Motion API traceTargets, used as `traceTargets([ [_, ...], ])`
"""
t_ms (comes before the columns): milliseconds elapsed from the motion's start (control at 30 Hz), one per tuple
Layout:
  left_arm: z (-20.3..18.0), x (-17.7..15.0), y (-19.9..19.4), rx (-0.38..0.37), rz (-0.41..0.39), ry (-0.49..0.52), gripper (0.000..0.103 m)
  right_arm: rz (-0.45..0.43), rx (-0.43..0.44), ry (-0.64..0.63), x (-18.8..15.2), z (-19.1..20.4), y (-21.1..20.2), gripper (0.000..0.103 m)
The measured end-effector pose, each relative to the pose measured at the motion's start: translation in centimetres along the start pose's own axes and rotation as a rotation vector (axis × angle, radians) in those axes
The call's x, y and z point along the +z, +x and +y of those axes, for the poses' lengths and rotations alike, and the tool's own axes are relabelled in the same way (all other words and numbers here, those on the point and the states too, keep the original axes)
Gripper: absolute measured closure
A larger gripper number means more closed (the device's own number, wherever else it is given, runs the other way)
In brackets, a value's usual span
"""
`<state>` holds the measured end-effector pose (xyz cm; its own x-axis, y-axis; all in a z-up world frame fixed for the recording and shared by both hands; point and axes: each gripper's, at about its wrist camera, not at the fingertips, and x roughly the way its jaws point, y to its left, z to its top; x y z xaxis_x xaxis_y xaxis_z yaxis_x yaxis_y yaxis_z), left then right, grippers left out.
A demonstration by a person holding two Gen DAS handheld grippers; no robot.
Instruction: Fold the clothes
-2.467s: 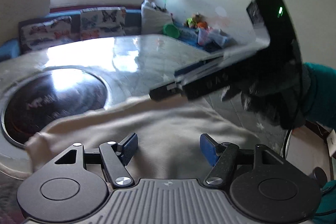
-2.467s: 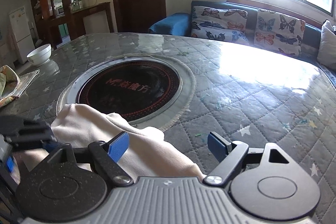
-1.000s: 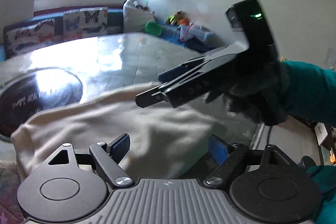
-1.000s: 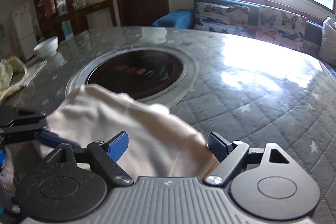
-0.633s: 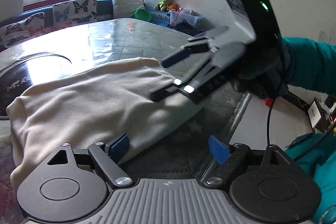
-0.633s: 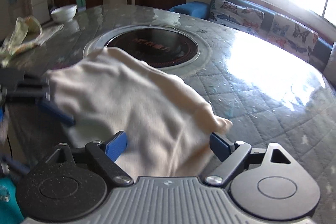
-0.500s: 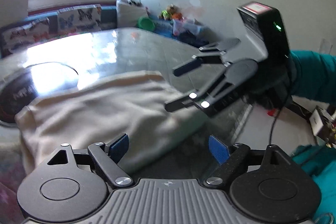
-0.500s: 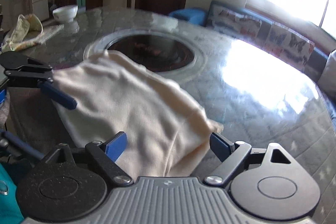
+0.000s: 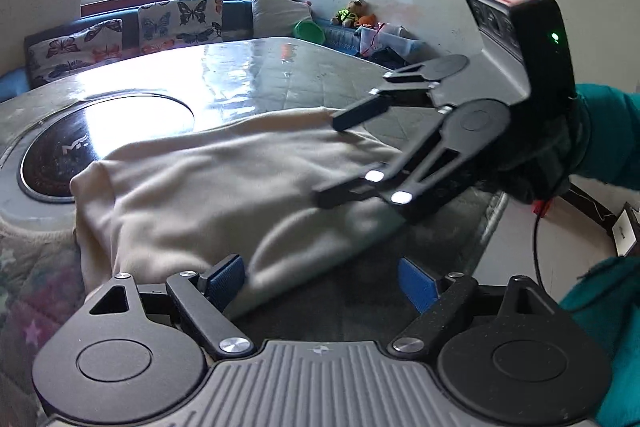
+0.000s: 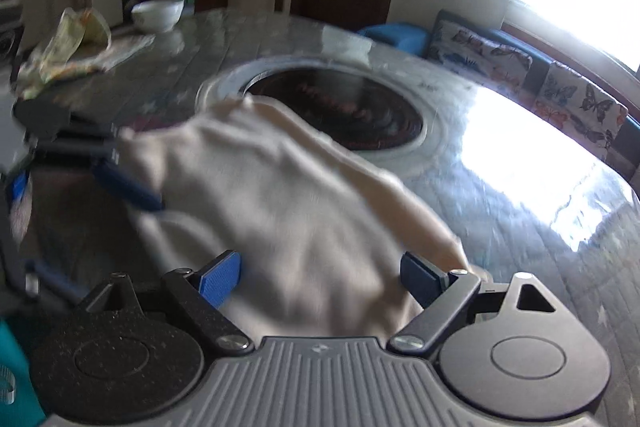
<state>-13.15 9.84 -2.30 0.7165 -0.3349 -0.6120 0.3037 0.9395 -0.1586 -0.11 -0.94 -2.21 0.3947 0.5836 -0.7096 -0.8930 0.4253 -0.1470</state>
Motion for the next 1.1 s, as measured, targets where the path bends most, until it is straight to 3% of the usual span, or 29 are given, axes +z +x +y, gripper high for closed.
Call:
traceTargets([
  [200,-0.1,-0.1,-1.4,0.015,-0.029,-0.019,0.016,0.04,-0.004,-0.052,-1.8,1.0,-2.7,0.014],
  [367,-0.1,0.3,-1.9,0.055,-0.084,0.016,0.016,-0.065,-0.005,-0.023,0.8,0.8,-2.4,0.016],
  [533,1.9,0.5,-1.6,0.092,-0.095,-0.033,0.017,-0.126,0.021,0.015,3.2,0.7,-0.3,0.022],
  [700,3.4,-1.0,-2.2,0.092,-0.06,-0.083,0.021,-0.09,0.056,0.018,3.3,1.3,2.1,0.025],
  [867,3.5,-2.2,-3.5,0.085,-0.05,-0.081,0.02,-0.056,0.088,-0.083,1.4,3.4,1.1,0.025],
  [1000,3.8,-1.9,-4.7,0.102,-0.076,-0.088,0.02,-0.042,0.119,-0.129,0.3,4.3,-0.6,0.025],
  [1100,3.8,-0.9,-5.2,0.104,-0.12,-0.108,0.019,-0.057,0.138,-0.063,0.0,3.7,-1.7,0.025],
])
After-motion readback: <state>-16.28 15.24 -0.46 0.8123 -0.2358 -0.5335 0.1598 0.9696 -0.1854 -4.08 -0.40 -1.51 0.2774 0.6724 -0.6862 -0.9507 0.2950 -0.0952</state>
